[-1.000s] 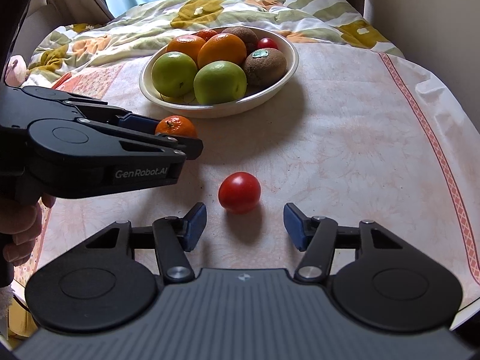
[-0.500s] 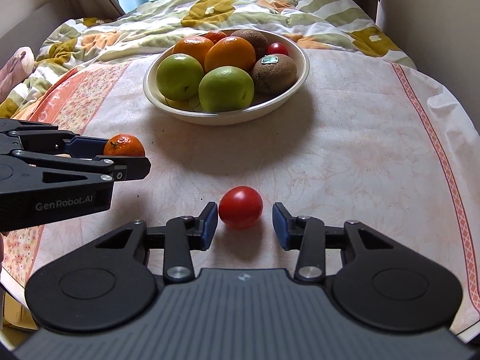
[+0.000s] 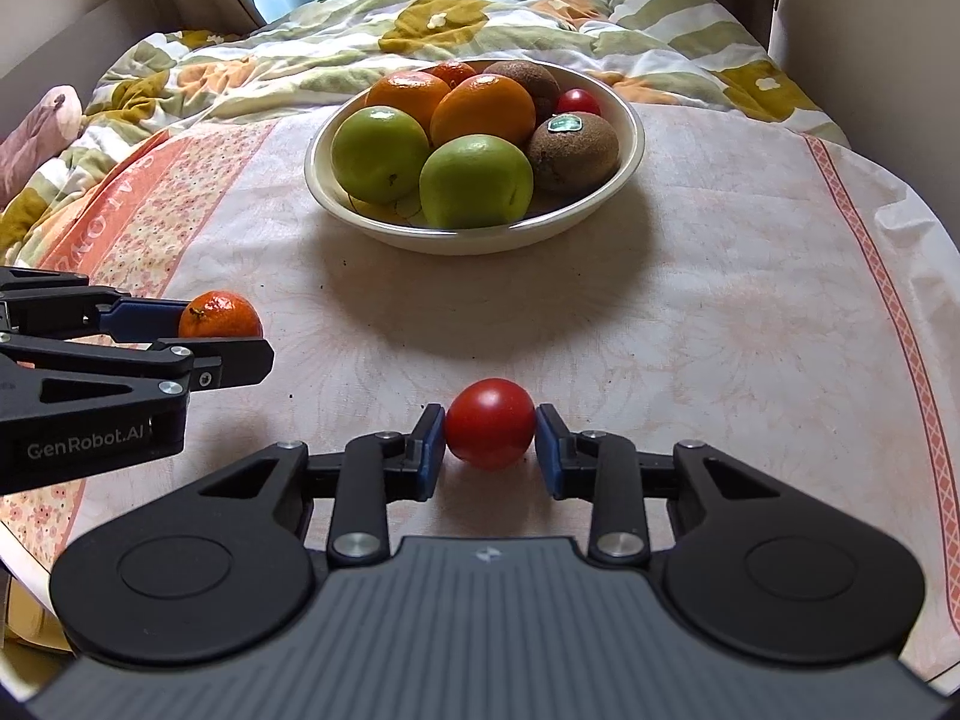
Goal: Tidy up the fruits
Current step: 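Carry the mandarin into the bowl with the left tool while the right tool carries the tomato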
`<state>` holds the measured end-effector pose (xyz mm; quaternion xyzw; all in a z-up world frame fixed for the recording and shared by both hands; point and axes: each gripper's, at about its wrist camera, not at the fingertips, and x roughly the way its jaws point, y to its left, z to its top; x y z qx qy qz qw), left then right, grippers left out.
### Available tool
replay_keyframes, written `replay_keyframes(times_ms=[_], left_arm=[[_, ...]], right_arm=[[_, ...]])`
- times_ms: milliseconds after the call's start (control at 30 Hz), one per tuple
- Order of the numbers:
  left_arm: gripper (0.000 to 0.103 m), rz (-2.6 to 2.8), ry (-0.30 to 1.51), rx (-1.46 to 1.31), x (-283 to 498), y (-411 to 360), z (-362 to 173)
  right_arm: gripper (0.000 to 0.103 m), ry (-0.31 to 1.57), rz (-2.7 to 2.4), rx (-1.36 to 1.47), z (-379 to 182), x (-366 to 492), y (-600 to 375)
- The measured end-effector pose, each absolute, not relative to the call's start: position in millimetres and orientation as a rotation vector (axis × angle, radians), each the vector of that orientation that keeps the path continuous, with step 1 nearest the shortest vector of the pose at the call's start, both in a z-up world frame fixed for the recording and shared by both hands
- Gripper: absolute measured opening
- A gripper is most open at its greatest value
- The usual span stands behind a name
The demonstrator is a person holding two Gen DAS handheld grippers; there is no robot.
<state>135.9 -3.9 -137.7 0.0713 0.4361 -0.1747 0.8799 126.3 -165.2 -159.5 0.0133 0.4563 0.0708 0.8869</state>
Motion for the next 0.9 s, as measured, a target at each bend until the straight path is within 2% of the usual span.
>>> replay_keyframes(times_ms=[567, 900], left_arm=[[0.042, -0.356, 0.813, 0.118, 106.2, 16.0, -61.0], [0.042, -0.366, 0.736, 0.122, 129.7, 8.8, -23.4]], right_arm=[[0.047, 0.875, 0.158, 0.138, -76.5, 105.0, -166.4], [0.047, 0.785, 0.163, 0.097, -30.0, 129.1, -171.2]])
